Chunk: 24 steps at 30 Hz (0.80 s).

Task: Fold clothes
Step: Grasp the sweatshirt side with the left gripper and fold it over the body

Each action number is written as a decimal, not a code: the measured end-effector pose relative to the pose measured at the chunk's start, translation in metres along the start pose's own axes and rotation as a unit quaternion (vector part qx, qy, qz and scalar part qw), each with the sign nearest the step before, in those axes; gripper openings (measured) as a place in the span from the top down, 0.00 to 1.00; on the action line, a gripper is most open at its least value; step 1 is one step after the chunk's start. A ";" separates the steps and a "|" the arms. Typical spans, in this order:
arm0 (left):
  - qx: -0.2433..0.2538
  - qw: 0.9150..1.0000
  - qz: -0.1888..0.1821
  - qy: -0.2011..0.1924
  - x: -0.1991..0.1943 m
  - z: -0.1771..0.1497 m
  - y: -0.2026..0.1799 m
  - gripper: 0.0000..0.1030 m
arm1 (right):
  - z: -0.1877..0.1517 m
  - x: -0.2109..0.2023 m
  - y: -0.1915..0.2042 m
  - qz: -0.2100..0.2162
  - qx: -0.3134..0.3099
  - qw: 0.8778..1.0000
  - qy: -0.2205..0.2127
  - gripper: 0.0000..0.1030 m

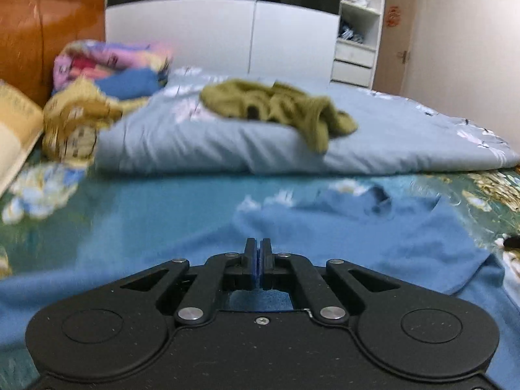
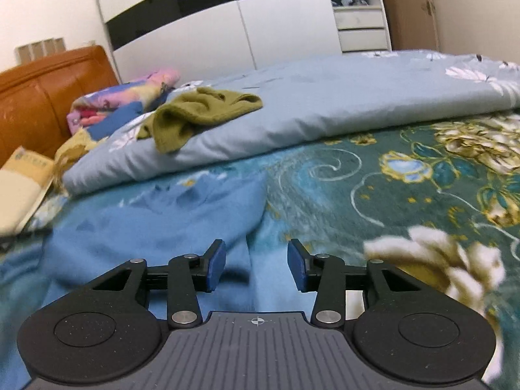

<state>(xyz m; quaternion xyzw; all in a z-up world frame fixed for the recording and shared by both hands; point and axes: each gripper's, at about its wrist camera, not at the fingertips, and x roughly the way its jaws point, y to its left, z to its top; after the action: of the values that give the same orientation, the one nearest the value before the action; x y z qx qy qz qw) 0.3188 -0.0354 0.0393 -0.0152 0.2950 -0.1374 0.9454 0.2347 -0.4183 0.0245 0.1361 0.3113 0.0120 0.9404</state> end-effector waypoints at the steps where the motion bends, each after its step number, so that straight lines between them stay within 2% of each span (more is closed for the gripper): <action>1: -0.006 1.000 0.000 0.003 0.002 -0.002 0.000 1.00 | 0.007 0.009 0.000 0.001 0.006 1.000 0.006 0.63; 6: -0.018 1.000 -0.004 0.010 0.002 -0.001 0.003 1.00 | 0.035 0.081 -0.014 0.001 0.069 0.996 0.050 0.62; 10: -0.005 1.000 -0.004 0.011 0.000 0.000 0.003 1.00 | 0.039 0.109 -0.029 0.013 0.138 0.989 0.056 0.64; 11: -0.004 1.000 -0.004 0.011 -0.001 0.001 0.002 1.00 | 0.042 0.112 -0.030 0.019 0.144 0.988 0.055 0.83; 12: -0.003 1.000 -0.004 0.010 0.000 0.002 0.001 1.00 | 0.044 0.115 -0.031 0.034 0.147 0.987 0.058 0.96; 13: 0.002 1.000 -0.002 0.006 0.000 0.005 -0.001 1.00 | 0.046 0.116 -0.032 0.042 0.148 0.986 0.061 0.97; 15: 0.000 1.000 0.003 0.001 0.000 0.008 -0.001 1.00 | 0.053 0.109 -0.030 0.037 0.131 0.990 0.032 0.97; 18: -0.022 1.000 0.010 0.004 0.004 0.008 0.005 1.00 | 0.054 0.105 -0.031 0.010 0.125 0.992 -0.001 0.97; 21: -0.043 0.999 0.018 0.008 0.007 0.009 0.010 0.99 | 0.044 0.124 -0.030 -0.024 0.113 0.993 0.034 0.97; 24: -0.065 0.997 0.025 0.012 0.010 0.009 0.016 0.97 | 0.040 0.121 -0.036 -0.008 0.125 0.992 0.029 0.94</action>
<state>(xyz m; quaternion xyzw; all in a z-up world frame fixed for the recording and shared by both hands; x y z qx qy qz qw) 0.3359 -0.0235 0.0395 -0.0680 0.3145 -0.0944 0.9421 0.3533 -0.4495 -0.0245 0.2499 0.3383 -0.0308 0.9067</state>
